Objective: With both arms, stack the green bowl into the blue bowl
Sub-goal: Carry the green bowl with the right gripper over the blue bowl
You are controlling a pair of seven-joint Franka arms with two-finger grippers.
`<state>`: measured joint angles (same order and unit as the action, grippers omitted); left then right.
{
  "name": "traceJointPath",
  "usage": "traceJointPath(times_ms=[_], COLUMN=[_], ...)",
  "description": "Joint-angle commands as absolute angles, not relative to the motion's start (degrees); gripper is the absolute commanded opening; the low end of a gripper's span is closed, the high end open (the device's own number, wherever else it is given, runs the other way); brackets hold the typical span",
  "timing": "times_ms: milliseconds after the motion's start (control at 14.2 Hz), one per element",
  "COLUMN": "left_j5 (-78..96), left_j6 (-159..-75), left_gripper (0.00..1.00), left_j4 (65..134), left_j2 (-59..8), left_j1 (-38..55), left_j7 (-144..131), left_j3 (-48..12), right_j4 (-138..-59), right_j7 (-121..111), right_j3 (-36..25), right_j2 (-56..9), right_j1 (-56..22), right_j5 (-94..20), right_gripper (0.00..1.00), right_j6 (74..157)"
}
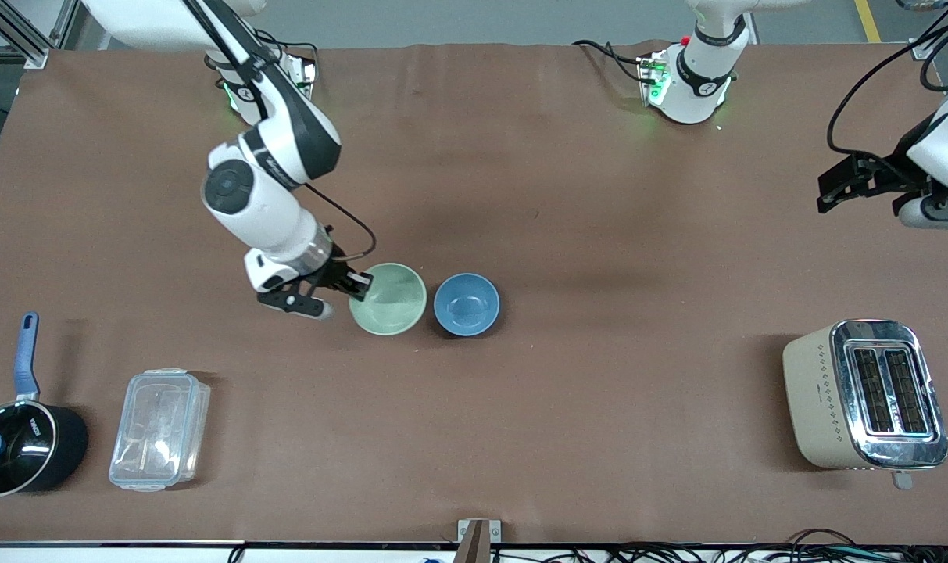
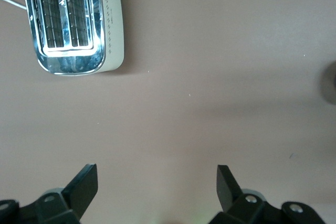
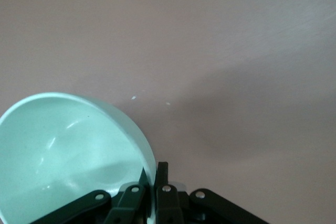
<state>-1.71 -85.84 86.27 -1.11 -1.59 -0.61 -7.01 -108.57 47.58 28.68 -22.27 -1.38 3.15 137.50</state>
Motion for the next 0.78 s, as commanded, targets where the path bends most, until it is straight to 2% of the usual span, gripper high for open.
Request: traceJointPath(times_ms=[0,282,705], left_j5=[-0.8,-1.2,-0.8], left_j6=[-86.7,-87.2,-88.3], left_gripper=[1.0,1.0,1.0], left_j4=[88.2,88.6,89.8], left_j2=[0.4,0.4,1.0], left_j1=[-1.2,-1.1,-1.2], left_j7=[-0.4,-1.0,-1.1], left_j3=[-7.1,-7.6,-7.8], right_j4=[-102.1,-99.4,-99.8], right_j7=[59.3,70.8,74.2], right_j3=[33.3,35.6,38.2], right_j2=[-30.2,-36.1,-37.0], right_j1=[-1.1,-3.1,-4.6], right_j5=[12.4,23.1,23.1], right_gripper=[0.01,0.02,0.02], right_j6=[137.0,137.0,137.0])
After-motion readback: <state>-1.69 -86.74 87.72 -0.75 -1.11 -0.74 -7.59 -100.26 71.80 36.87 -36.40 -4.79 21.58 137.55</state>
